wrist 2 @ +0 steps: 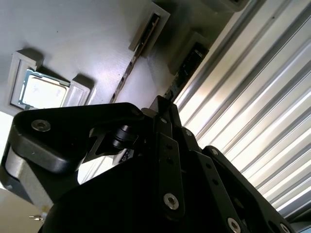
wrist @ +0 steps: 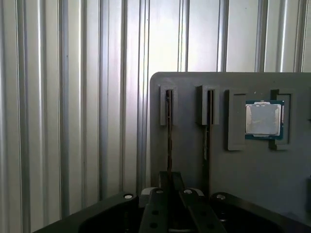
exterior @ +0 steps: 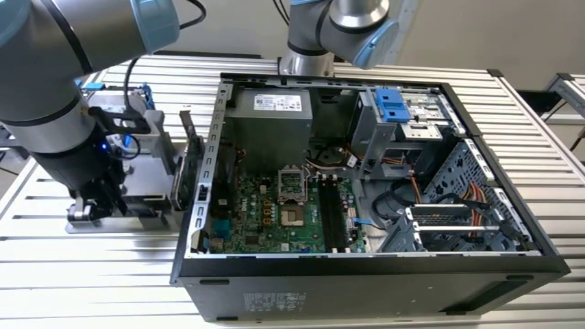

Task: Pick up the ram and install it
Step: 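Pick up the ram and move it above insertion slot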

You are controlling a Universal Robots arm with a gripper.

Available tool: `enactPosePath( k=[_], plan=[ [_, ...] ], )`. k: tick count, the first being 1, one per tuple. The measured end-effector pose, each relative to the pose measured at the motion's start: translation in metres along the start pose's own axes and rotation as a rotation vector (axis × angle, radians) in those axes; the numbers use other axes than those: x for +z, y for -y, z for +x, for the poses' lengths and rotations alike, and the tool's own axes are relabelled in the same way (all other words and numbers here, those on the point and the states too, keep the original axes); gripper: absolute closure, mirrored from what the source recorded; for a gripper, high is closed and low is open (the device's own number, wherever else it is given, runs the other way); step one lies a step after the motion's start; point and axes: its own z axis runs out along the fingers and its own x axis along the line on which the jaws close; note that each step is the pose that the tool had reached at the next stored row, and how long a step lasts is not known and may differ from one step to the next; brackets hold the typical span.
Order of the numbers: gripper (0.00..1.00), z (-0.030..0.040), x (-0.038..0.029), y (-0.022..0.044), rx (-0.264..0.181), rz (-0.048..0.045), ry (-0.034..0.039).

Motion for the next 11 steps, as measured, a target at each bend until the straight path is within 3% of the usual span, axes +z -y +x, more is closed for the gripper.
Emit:
enactPosePath(
  k=[11],
  plan=[
    [1.00, -0.0001, -0.0072, 0.0000, 0.000, 0.0000, 0.0000]
  ],
)
